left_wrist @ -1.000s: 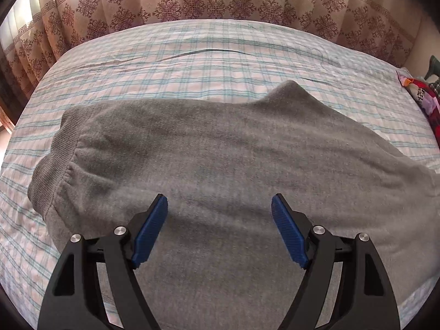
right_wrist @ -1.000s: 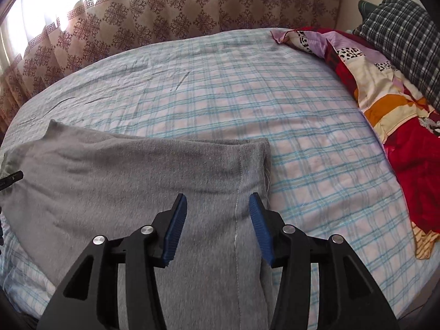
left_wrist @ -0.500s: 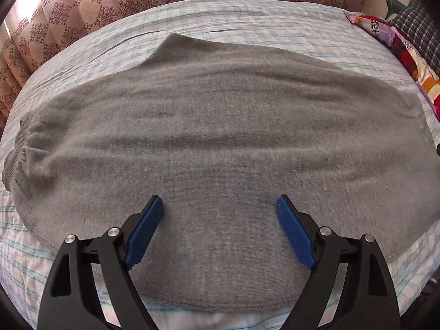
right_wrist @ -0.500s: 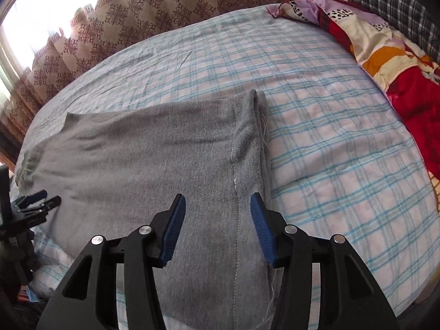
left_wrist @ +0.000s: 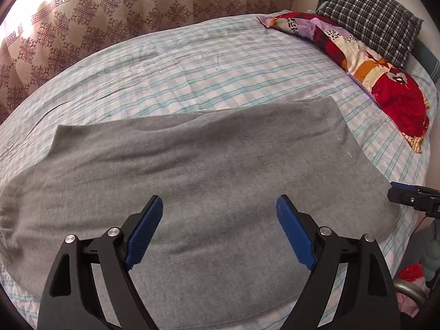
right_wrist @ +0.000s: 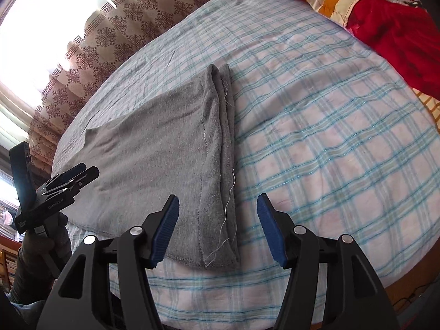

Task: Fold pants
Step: 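Open the right tool and move both tools over the folded pants, then grasp the leg end of the folded sweatpants with the right tool and lift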

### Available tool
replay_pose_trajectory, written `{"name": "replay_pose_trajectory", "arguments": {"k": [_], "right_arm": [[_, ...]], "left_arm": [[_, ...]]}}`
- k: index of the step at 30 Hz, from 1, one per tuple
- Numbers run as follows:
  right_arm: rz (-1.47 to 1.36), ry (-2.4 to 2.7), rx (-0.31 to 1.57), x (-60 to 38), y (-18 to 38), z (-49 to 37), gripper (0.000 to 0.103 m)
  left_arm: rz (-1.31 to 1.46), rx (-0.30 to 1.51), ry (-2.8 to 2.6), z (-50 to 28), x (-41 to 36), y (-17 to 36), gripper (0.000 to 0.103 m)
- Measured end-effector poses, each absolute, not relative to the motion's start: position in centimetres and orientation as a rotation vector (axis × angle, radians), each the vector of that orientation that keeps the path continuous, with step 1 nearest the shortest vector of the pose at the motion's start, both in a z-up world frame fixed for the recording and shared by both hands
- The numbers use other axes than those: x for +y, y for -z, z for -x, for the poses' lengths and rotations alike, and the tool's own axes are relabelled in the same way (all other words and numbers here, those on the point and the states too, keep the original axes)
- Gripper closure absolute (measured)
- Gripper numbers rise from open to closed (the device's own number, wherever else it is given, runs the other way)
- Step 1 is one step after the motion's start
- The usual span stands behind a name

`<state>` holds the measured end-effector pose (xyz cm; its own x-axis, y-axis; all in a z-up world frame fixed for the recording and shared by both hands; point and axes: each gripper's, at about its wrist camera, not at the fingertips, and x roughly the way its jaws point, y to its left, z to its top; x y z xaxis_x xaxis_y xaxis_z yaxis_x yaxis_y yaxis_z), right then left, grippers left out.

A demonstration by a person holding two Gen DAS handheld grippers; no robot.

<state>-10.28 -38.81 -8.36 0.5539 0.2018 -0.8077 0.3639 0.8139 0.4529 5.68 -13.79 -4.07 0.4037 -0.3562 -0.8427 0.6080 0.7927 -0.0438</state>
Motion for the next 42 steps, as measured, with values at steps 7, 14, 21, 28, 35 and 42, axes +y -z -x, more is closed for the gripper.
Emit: {"name": "replay_pose_trajectory", "arguments": {"k": [7, 14, 21, 28, 35, 42], "right_arm": [[-0.599, 0.083, 1.000, -38.3, 9.8, 8.2, 0.043], [-0.596, 0.073, 1.003, -38.1, 10.2, 7.7, 0.072], [-0.518, 0.098, 0.974, -36.7, 8.8, 7.7, 0.080], [-0.316, 0.146, 0.948, -34.2, 7.1, 7.5, 0.080], [-0.168, 0.136, 0.895, -31.4, 5.5, 8.0, 0.081], [-0.225, 0.072, 0.852, -30.7, 3.8, 7.6, 0.083]], "left_arm": [[-0.298, 1.037, 0.707, -6.3, -19.9, 4.6, 0.017], [-0.290, 1.123, 0.781, -6.9, -25.9, 5.8, 0.017], [-0.286, 1.208, 0.833, -6.9, -30.7, 6.7, 0.017], [-0.304, 1.298, 0.858, -7.0, -33.9, 6.9, 0.017], [-0.427, 1.315, 0.771, -6.8, -35.2, 7.8, 0.046], [-0.336, 1.296, 0.826, -7.8, -31.9, 5.7, 0.081]]}}
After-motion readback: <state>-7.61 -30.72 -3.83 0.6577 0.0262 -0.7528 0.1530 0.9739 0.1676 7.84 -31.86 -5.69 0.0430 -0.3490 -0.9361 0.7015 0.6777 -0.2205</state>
